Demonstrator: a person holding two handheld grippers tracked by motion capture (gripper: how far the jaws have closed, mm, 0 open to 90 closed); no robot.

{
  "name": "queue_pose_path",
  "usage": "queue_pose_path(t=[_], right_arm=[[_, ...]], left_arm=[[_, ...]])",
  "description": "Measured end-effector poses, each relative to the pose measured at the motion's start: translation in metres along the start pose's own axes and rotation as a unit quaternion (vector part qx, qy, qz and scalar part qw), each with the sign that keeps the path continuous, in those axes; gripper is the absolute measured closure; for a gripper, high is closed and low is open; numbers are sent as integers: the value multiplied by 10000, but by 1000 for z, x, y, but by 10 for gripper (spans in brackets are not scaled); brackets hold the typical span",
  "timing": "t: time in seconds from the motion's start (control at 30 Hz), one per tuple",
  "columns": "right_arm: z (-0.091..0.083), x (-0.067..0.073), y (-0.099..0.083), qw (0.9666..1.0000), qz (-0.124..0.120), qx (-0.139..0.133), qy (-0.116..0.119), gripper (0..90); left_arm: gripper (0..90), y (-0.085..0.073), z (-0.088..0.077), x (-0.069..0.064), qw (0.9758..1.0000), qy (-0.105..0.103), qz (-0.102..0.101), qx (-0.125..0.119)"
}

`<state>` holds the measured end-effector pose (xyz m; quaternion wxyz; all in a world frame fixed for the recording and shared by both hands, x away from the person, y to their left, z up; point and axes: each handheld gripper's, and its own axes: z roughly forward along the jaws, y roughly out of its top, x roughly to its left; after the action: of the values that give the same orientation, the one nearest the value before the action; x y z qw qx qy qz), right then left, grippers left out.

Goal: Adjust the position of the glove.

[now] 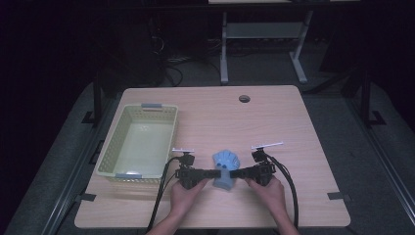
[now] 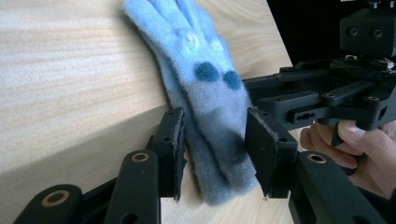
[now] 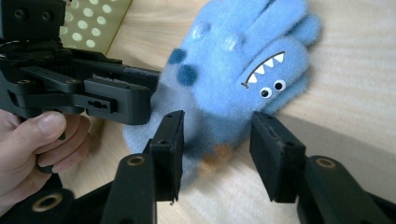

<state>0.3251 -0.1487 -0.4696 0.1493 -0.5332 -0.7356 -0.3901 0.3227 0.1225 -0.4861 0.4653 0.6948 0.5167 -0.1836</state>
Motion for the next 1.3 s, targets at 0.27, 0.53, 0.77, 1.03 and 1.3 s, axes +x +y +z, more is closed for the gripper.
queue_pose_path(t=[0.27,0.53,0.77,1.03,1.3], right_arm=[[0,6,-7,9999,-7,108,58,529],[12,11,-8,9998,-153,-79,62,631],[13,11,-8,9990,-322,-238,222,753],[7,20,-4,9982,-520,-255,161,780],[0,27,1,9973,-621,-349,168,785]], left_arm=[[590,-3,-1,1,9999,-102,-11,62],[664,-5,2,2,9998,-152,-9,93],[723,-4,2,1,9997,-218,98,44],[732,1,-2,-7,9993,-233,279,31],[735,7,-9,-16,9988,-301,371,-97]])
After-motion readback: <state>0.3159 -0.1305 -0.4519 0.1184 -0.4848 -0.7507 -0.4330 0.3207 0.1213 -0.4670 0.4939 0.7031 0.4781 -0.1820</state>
